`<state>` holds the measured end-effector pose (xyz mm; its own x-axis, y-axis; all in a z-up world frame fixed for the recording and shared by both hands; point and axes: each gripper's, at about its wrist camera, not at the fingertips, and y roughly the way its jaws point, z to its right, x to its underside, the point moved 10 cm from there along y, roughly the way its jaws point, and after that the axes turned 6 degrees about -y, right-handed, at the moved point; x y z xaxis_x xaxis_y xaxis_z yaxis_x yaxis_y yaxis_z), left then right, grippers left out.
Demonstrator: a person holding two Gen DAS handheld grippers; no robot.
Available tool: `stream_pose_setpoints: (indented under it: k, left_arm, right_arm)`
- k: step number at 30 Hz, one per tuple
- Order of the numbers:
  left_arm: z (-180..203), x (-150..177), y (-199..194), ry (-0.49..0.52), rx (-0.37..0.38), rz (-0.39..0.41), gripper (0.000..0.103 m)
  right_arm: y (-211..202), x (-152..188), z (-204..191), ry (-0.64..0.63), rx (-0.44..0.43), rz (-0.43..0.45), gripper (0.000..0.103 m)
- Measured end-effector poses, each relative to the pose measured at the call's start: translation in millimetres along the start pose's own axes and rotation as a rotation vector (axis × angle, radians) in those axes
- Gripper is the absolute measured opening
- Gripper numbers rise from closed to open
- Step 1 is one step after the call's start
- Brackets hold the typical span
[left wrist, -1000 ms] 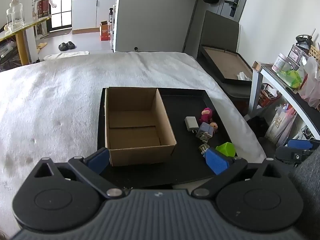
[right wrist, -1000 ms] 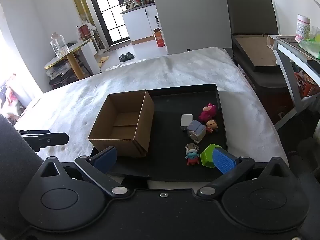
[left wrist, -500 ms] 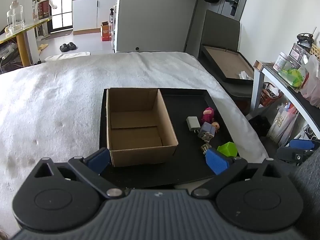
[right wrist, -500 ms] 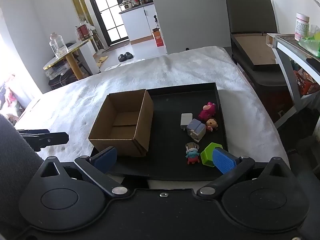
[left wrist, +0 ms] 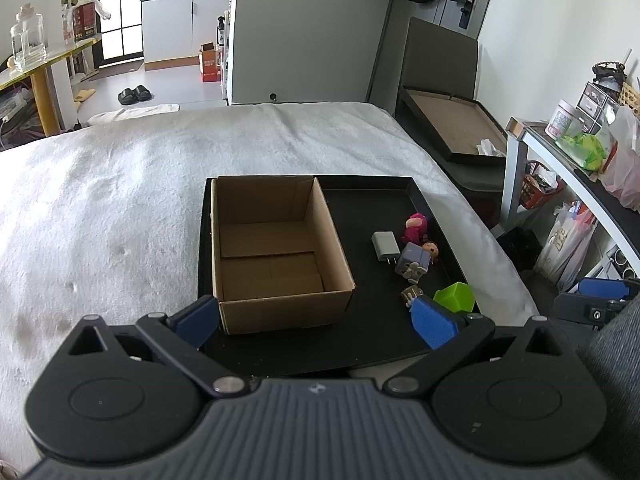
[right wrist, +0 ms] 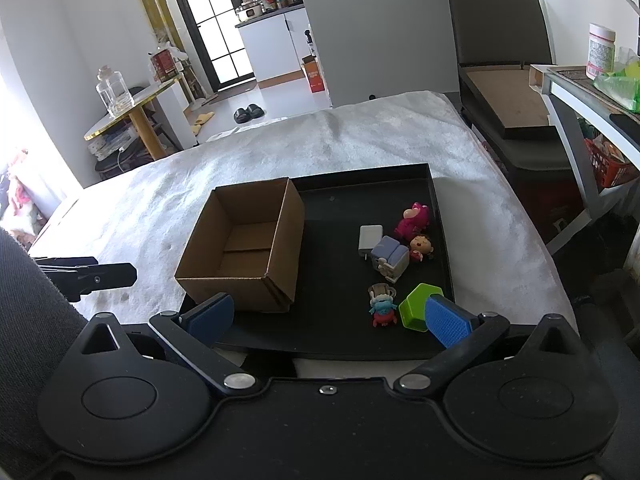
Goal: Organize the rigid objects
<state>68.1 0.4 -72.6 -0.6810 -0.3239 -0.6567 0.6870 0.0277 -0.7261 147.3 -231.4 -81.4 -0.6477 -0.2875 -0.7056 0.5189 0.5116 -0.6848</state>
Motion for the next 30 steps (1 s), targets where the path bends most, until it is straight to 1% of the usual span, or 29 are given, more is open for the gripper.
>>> stream_pose_setpoints:
  k: [30]
  left_arm:
    - [2.3,-1.9,-1.5,0.002,-0.003,0.005,0.102]
  right_arm:
    - [-0.7,0.5,-0.2,0.007,0.0,0.001,0.103]
